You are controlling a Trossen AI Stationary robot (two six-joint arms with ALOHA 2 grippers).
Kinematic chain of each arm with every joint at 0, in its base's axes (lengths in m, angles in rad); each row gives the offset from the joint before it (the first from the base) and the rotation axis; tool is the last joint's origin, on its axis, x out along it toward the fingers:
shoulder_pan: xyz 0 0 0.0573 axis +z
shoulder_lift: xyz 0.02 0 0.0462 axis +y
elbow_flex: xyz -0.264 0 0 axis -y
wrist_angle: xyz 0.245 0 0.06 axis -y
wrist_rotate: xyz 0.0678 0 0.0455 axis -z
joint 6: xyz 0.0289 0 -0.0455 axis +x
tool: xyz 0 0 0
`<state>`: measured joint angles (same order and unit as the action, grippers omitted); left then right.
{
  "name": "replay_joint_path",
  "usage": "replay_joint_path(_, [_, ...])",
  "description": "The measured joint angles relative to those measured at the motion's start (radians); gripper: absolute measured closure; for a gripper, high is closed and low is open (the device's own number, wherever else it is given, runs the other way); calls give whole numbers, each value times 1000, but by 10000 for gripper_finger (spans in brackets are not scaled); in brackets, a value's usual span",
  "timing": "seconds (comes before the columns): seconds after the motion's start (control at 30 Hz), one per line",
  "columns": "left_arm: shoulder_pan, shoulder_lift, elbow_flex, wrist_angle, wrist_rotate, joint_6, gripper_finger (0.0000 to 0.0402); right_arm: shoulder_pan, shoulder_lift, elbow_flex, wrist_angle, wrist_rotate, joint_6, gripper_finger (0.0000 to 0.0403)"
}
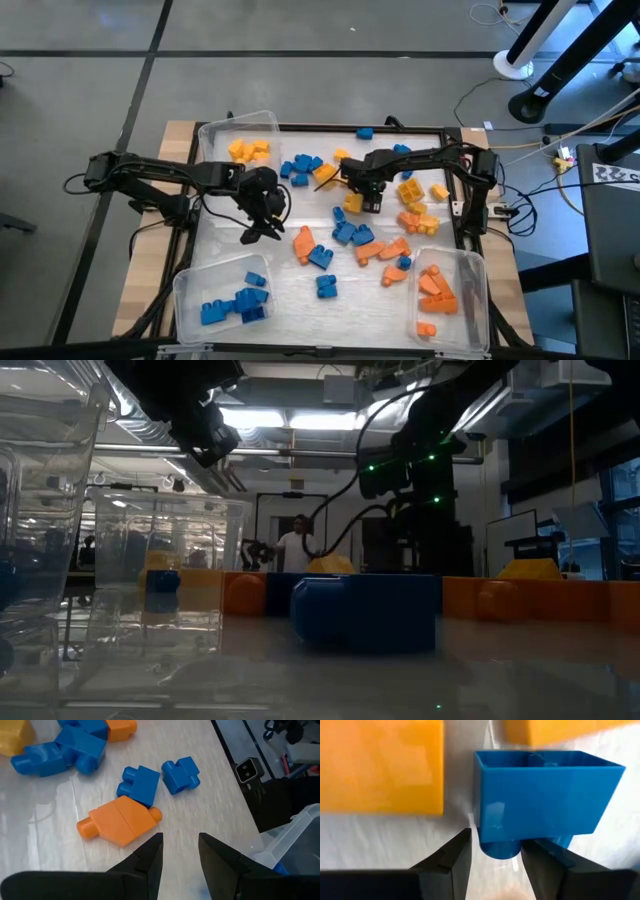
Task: Sort blocks
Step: Put the blue game piece into the bottom left transparent bin
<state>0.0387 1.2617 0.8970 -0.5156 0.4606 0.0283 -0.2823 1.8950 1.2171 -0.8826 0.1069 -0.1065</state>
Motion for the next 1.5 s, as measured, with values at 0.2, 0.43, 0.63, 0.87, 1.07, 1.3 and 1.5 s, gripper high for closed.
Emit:
replay_joint_path(0.2, [0, -1, 0, 0, 0, -2, 288, 0, 0, 0, 60, 13, 4, 237])
replay_joint_path(0.43, [0, -1, 0, 0, 0, -6, 288, 0, 0, -1, 120, 20, 5, 279])
replay_joint_path(0.63, [0, -1, 0, 0, 0, -6, 288, 0, 0, -1, 133, 21, 4, 300])
replay_joint_path(0.87, [0, -1, 0, 0, 0, -18, 288, 0, 1, -1, 133, 16, 4, 278])
replay_joint_path(1.07, [0, -32, 0, -7, 0, -32, 288, 0, 0, -1, 134, 18, -5, 293])
replay_joint_path(1.3, [0, -144, 0, -32, 0, -34, 288, 0, 0, -1, 134, 21, -6, 288])
replay_joint_path(1.5, [0, -250, 0, -63, 0, -53, 288, 0, -3, -1, 134, 20, -19, 291])
